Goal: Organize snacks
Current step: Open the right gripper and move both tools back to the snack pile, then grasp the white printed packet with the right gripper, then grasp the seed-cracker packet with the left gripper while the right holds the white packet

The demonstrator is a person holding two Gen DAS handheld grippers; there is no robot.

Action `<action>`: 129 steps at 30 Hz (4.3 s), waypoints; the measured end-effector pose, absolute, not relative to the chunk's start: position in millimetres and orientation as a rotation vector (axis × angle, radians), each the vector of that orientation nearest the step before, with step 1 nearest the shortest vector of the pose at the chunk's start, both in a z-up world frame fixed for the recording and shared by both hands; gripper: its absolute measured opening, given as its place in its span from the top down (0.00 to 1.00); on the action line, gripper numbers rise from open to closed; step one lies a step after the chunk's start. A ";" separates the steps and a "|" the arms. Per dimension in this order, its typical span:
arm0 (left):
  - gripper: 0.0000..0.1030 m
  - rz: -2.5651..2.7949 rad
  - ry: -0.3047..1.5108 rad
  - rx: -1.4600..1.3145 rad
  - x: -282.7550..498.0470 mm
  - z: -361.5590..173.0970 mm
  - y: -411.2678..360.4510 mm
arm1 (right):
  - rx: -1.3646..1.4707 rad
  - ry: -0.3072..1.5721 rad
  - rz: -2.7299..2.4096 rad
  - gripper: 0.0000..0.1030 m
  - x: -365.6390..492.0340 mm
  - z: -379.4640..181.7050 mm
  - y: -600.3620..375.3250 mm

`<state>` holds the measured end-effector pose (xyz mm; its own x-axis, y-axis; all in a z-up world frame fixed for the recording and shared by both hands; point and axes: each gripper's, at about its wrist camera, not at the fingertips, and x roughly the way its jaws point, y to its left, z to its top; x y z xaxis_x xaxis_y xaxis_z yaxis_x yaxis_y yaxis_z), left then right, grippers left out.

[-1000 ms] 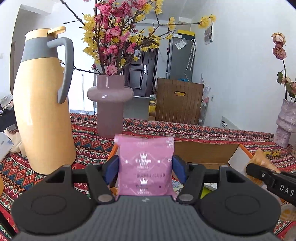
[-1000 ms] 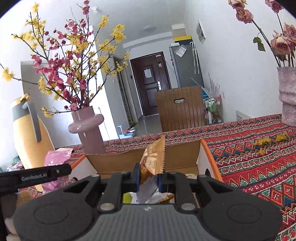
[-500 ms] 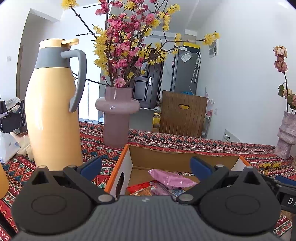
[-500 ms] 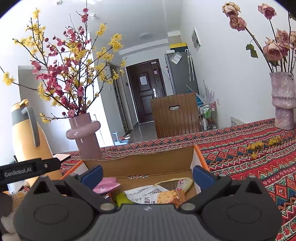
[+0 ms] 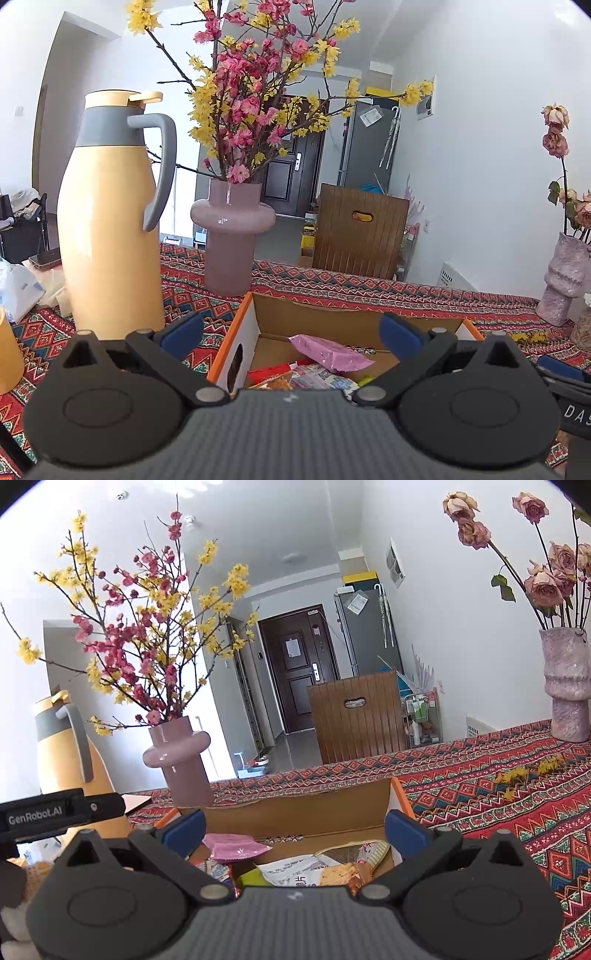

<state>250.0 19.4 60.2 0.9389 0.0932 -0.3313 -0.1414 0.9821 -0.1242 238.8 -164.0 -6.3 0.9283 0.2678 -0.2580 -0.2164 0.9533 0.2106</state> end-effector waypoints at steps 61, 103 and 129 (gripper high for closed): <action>0.00 0.099 0.513 -0.149 149.0 -21.8 68.1 | 0.065 0.614 0.157 0.00 124.0 -64.6 -187.4; 0.00 -0.073 0.638 -0.054 147.9 -10.6 19.7 | 0.064 0.593 0.189 0.58 106.0 -69.3 -193.3; 0.19 -0.080 0.738 0.011 159.9 -28.9 -17.5 | 0.095 0.549 0.174 0.57 116.9 -74.1 -206.1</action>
